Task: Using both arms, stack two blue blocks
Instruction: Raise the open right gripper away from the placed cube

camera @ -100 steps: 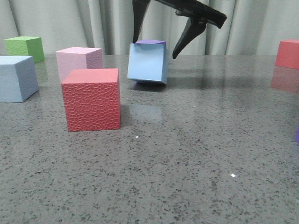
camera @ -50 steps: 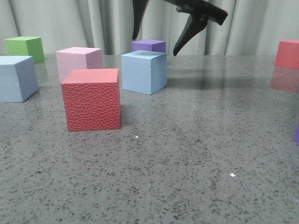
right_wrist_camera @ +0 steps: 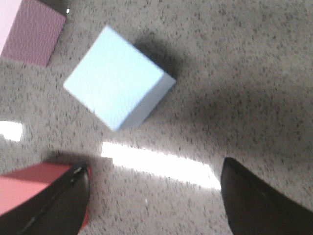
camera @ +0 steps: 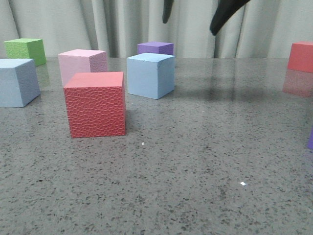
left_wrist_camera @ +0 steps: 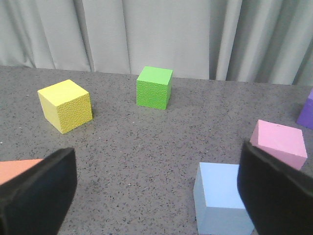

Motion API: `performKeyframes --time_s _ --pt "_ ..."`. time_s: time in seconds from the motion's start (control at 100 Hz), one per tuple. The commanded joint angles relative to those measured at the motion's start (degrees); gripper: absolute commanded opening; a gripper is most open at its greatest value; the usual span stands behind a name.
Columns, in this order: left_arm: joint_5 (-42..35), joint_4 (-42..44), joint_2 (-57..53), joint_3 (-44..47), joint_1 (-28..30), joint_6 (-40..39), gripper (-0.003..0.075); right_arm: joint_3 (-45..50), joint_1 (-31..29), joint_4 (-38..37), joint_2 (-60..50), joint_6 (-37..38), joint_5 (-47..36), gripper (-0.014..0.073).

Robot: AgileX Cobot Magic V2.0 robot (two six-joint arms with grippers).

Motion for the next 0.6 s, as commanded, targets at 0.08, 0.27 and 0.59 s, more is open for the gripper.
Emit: performKeyframes --time_s 0.08,0.27,0.59 --pt "0.95 -0.53 4.15 -4.60 0.04 -0.27 0.0640 11.54 0.44 -0.78 -12.76 -1.47 -11.21 0.0559" --pt "7.62 -1.69 10.22 -9.74 0.04 -0.27 0.0640 25.15 0.44 -2.22 -25.76 -1.87 -20.10 0.0559" --pt "16.48 -7.93 18.85 -19.38 0.04 4.08 0.0640 37.50 0.44 -3.84 -41.56 -1.87 -22.83 0.0559"
